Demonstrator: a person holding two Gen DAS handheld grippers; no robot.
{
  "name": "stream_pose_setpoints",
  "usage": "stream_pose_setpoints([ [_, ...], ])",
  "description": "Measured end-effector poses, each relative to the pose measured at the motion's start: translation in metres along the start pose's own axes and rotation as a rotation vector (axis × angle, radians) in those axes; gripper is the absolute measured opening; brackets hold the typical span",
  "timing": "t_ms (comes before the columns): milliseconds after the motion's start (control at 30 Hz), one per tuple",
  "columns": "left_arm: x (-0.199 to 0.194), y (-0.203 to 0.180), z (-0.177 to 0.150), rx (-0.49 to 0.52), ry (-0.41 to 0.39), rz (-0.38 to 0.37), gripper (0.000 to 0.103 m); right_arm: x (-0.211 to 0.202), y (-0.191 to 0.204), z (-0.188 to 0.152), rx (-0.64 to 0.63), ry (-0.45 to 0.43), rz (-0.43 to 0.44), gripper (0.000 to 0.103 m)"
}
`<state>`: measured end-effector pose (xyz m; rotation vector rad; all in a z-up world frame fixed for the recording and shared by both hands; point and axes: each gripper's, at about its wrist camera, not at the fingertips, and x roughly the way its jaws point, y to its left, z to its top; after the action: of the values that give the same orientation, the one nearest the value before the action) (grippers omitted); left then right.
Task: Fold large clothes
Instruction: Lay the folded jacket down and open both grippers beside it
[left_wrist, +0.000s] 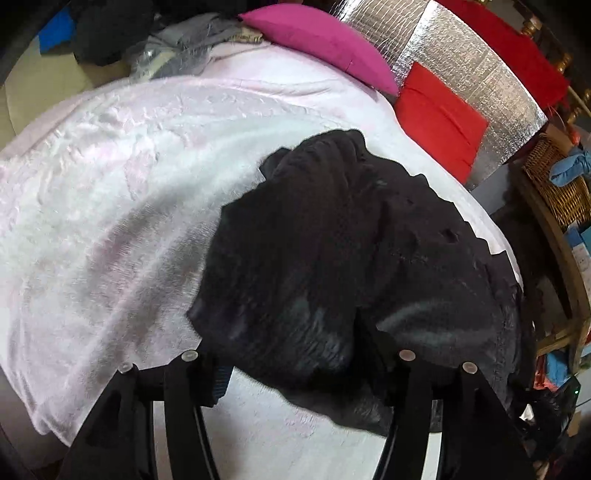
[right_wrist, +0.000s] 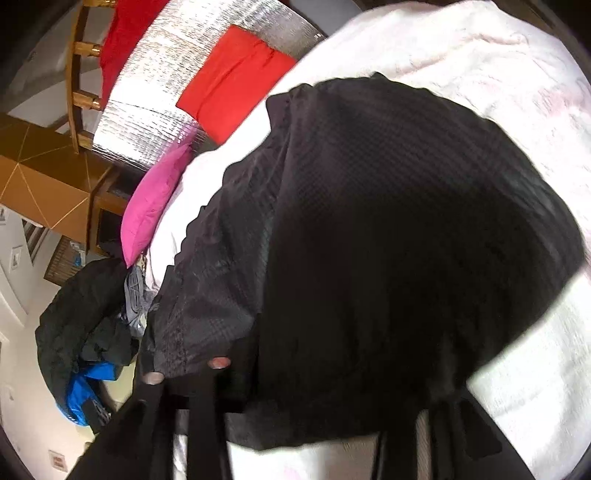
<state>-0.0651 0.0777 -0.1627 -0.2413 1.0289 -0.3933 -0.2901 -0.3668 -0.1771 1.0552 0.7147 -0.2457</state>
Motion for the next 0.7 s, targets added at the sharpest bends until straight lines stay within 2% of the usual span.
stream_pose_setpoints([
  [167,-0.034,-0.014,-0.017,0.127,-0.099,0.085,0.062,-0.033,-0.006,-0.012,-0.054,0.001,-0.014,0.06],
  [233,-0.049,-0.023,-0.027,0.187,-0.169,0.113,0.063,-0.046,-0.003,-0.019,-0.09,-0.001,-0.026,0.06],
  [433,-0.075,-0.047,-0.045,0.329,-0.318,0.16,0.067,-0.076,0.024,-0.032,-0.208,-0.026,-0.017,0.06],
  [600,-0.064,-0.059,-0.042,0.38,-0.325,0.164,0.068,-0.079,0.046,-0.014,-0.291,-0.101,-0.078,0.06],
  [700,-0.054,-0.061,-0.04,0.394,-0.305,0.178,0.068,-0.067,0.037,0.008,-0.255,-0.119,-0.121,0.06],
])
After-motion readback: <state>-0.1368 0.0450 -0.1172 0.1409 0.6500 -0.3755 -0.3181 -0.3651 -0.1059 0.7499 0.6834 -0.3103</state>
